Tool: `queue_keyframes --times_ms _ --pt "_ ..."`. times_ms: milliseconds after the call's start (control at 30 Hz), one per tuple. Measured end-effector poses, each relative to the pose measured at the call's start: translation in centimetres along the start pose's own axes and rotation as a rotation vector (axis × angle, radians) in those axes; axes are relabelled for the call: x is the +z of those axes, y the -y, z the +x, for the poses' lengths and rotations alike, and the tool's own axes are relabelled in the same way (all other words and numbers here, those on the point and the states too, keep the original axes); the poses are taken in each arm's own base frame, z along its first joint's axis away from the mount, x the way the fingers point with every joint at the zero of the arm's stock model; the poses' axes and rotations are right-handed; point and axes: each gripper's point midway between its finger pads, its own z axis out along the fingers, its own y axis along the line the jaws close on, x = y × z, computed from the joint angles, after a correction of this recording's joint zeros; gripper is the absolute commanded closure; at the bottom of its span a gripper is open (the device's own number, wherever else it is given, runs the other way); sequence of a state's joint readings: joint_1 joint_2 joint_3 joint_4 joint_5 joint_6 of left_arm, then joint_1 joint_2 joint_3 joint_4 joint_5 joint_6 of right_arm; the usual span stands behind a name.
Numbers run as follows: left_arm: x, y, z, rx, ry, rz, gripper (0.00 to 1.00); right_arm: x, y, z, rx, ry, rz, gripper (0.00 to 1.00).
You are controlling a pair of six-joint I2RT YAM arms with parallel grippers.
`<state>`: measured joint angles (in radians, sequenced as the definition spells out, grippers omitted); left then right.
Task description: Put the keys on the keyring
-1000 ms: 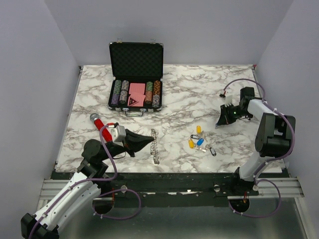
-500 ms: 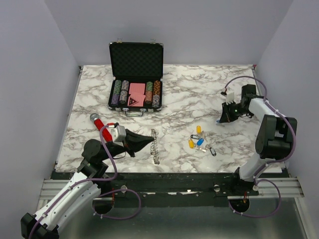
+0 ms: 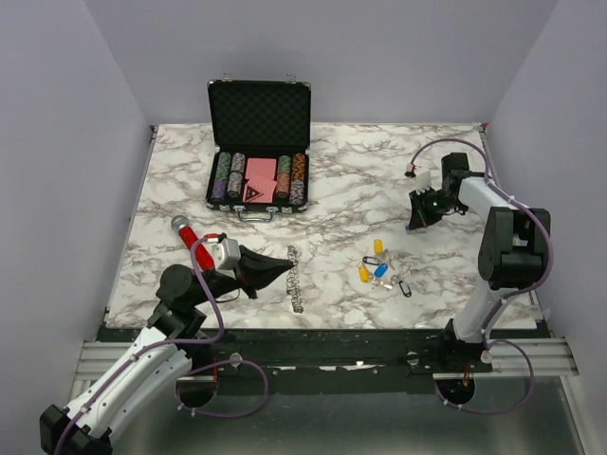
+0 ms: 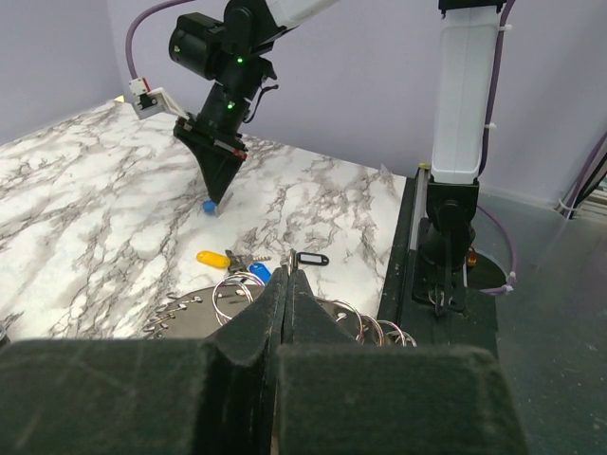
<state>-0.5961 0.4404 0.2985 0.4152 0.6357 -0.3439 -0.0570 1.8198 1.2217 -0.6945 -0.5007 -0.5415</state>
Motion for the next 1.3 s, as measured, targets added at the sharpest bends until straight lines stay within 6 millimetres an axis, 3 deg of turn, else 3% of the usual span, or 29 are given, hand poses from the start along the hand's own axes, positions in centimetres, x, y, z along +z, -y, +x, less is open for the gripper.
queue_keyframes --times_ms 333,600,1033,1300 --pt "0.0 -0.1 0.1 -0.002 -0.003 -0.001 1.0 0.9 -0.7 -0.4 -0.049 -0.043 0.02 0.99" --pt "0.0 -0.1 0.2 -0.003 -0.005 -0.002 1.0 2.9 -3.0 -0.3 -0.128 -0.113 0.002 0.99" --pt "0.1 -0.2 0.4 -0.007 -0.014 -0.005 1.0 2.9 -3.1 -0.2 -0.134 -0.119 0.001 0.99" --pt "0.1 -0.2 0.4 -0.007 -0.014 -0.005 1.0 2.9 -3.2 0.0 -0.134 -0.133 -0.008 0.93"
